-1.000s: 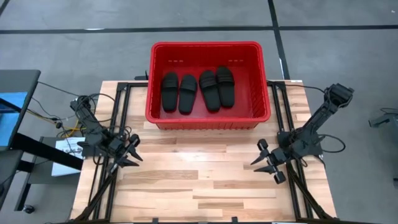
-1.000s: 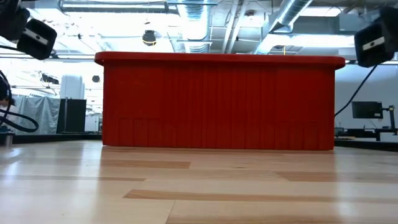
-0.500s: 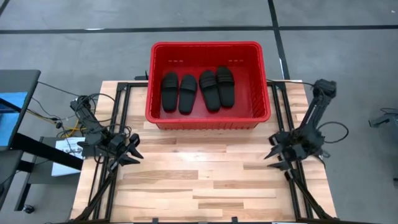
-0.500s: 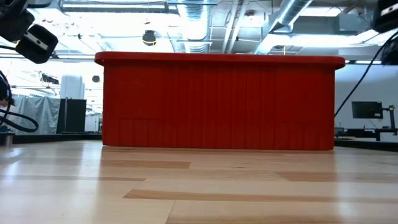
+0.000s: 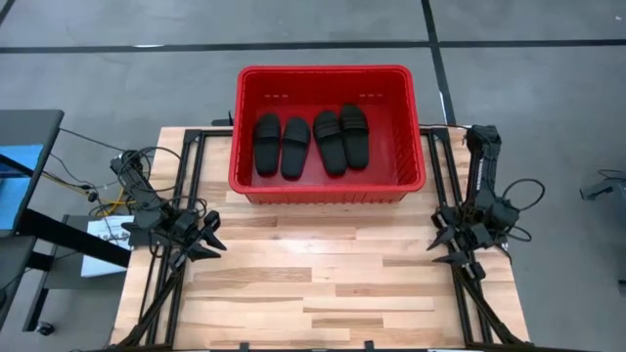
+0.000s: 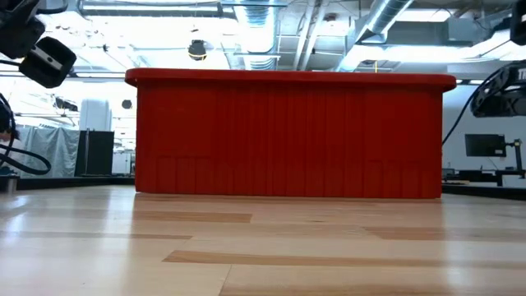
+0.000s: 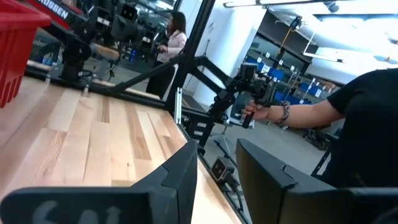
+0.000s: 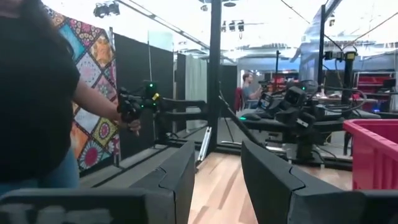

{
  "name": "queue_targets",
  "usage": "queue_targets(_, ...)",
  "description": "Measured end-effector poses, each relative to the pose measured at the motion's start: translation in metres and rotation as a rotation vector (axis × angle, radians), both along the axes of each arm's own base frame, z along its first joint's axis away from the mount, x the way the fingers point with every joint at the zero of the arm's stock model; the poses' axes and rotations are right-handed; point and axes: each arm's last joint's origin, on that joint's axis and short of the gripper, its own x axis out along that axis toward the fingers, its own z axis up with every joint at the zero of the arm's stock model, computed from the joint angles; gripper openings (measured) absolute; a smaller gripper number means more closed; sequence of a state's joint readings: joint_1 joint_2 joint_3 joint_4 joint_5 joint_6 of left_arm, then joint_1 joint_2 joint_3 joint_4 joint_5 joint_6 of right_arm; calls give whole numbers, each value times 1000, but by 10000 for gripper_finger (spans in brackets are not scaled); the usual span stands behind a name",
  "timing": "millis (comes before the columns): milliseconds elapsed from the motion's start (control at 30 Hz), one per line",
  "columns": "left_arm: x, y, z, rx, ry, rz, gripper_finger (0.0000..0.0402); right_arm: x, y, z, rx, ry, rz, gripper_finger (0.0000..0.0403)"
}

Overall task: Pick and place slides into bin
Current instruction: Return to Home Position

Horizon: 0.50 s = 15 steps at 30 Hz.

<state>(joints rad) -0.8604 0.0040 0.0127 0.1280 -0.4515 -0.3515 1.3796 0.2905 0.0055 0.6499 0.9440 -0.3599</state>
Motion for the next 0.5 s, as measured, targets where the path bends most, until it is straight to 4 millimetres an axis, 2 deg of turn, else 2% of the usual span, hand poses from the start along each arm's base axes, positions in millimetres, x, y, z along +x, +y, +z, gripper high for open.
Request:
queue_targets(133,0,0,-2,-30,32,-6,103,2,0,-1,37,20,-3,122)
queue_targets(233,0,0,0,-42,19,-17,103,11,-2,-3,110,61,-79,122)
queue_targets(367,-3,-2,8,91,-84,-106,103,34,-5,-8,93,82,-212,122)
queue_targets(500,-4,1,19,173,-157,-56,103,65,-13,-6,5,90,-300,122)
